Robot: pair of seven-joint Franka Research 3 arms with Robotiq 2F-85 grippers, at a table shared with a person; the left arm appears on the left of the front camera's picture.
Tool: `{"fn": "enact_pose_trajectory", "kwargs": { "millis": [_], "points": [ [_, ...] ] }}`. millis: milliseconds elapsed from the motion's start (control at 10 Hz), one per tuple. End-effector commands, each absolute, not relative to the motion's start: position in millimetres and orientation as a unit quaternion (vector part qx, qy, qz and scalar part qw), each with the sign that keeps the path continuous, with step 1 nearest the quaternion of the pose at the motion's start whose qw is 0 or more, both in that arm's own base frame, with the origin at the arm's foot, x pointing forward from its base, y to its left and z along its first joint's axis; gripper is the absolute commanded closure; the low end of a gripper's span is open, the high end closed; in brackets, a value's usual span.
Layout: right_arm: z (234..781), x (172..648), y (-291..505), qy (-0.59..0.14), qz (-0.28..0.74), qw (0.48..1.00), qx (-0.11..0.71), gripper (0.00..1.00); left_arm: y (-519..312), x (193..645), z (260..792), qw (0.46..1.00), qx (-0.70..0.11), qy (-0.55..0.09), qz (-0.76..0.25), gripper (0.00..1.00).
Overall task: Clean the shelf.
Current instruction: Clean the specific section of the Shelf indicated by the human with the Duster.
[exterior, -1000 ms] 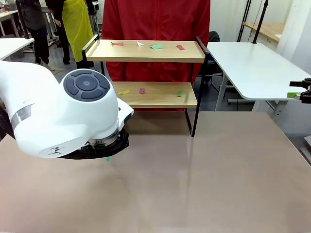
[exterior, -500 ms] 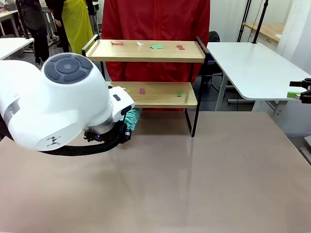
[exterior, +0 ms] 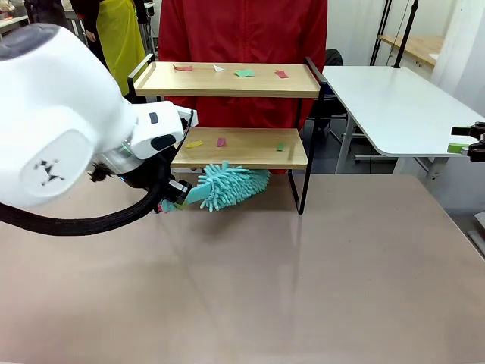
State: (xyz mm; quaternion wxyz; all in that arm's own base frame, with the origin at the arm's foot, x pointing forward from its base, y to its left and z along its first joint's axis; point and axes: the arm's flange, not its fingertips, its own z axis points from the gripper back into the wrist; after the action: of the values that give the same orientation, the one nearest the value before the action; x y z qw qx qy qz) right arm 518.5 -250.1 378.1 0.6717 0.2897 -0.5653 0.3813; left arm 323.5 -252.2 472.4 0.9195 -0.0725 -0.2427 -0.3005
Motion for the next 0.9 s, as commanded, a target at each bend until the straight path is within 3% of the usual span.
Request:
{"fn": "enact_pose_trajectory", "kwargs": {
  "millis": [0, 200, 300, 500, 600, 800],
  "points": [
    [386, 519, -247, -0.563, 0.377, 0.678, 0.285, 0.0, -173, 253, 416, 0.892, -0.096, -0.243, -0.37, 0.86],
    [386, 519, -247, -0.563, 0.377, 0.678, 0.285, 0.0, -171, 259, 409, 0.886, -0.075, -0.278, -0.364, 0.86],
    [386, 519, -247, -0.563, 0.377, 0.678, 0.285, 0.0, -241, 325, 481, 0.893, -0.075, -0.245, -0.37, 0.86],
    [386, 519, -247, -0.563, 0.377, 0.678, 0.285, 0.0, -235, 330, 481, 0.889, -0.069, -0.25, -0.377, 0.86],
    [386, 519, -247, -0.563, 0.377, 0.678, 0.285, 0.0, -227, 343, 477, 0.878, -0.024, -0.246, -0.409, 0.86],
    [386, 519, -247, -0.563, 0.377, 0.678, 0.285, 0.0, -191, 340, 473, 0.85, -0.055, -0.246, -0.463, 0.86]
  ]
}}
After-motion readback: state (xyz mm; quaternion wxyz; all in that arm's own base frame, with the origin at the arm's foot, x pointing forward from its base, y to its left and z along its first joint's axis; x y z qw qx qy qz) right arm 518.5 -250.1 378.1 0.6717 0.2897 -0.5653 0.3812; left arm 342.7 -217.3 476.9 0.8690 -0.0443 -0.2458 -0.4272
